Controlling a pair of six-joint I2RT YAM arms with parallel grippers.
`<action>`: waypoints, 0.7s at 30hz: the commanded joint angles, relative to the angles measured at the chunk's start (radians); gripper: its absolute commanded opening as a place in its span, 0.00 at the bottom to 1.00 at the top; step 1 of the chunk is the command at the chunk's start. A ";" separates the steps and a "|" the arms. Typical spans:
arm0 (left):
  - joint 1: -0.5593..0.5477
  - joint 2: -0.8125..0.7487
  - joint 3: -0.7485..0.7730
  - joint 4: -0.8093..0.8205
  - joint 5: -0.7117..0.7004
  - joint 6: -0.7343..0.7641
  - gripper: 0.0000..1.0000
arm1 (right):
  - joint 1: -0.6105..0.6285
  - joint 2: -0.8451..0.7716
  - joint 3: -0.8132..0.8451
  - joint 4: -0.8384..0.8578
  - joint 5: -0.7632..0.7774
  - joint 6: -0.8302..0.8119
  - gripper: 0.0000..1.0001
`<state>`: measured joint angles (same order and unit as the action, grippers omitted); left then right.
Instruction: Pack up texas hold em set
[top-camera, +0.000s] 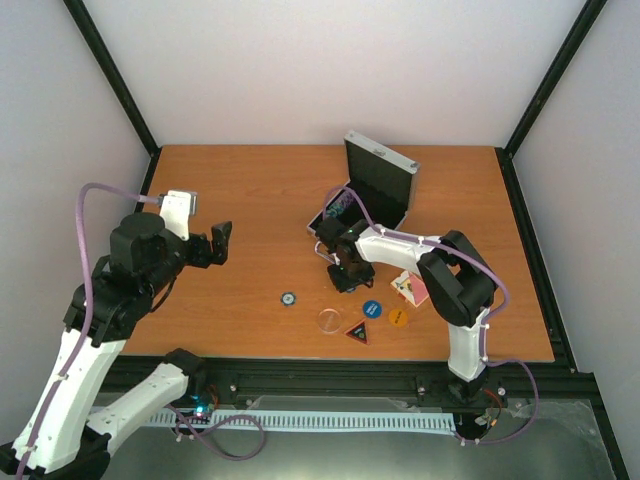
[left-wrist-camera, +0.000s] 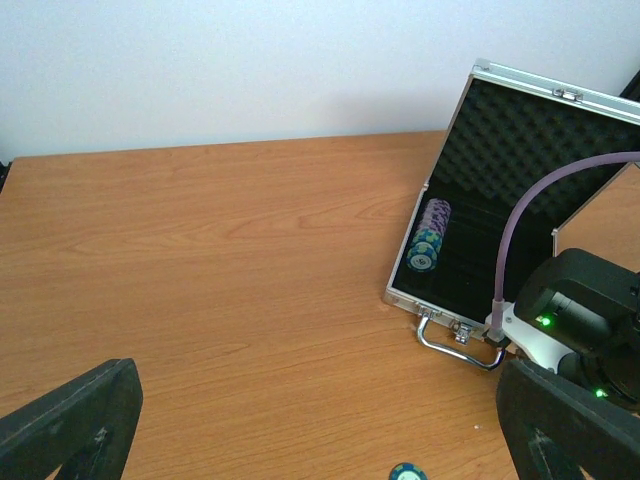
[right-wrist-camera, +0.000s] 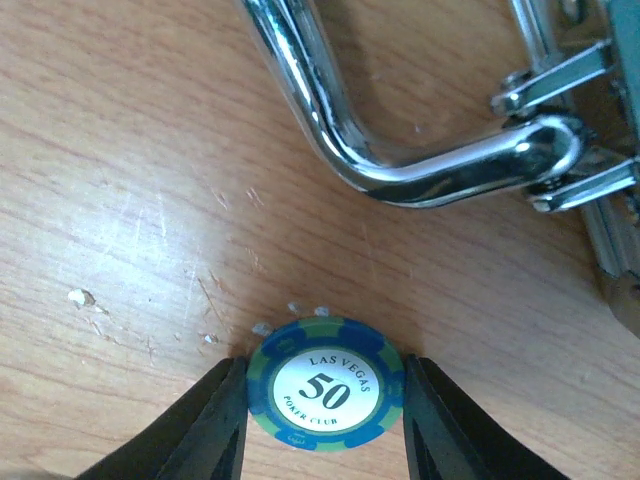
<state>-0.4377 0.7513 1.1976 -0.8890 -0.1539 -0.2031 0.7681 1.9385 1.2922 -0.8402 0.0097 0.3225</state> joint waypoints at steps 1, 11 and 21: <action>0.004 -0.013 0.005 -0.006 -0.012 -0.009 1.00 | -0.004 -0.013 -0.017 -0.028 0.011 0.010 0.34; 0.004 -0.009 0.014 -0.003 -0.007 -0.005 1.00 | -0.001 -0.050 0.094 -0.101 0.025 0.006 0.33; 0.004 -0.005 0.018 -0.001 -0.001 -0.005 1.00 | 0.044 0.002 0.236 -0.137 0.009 0.008 0.33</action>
<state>-0.4377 0.7479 1.1976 -0.8898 -0.1535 -0.2050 0.7856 1.9270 1.4673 -0.9504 0.0216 0.3225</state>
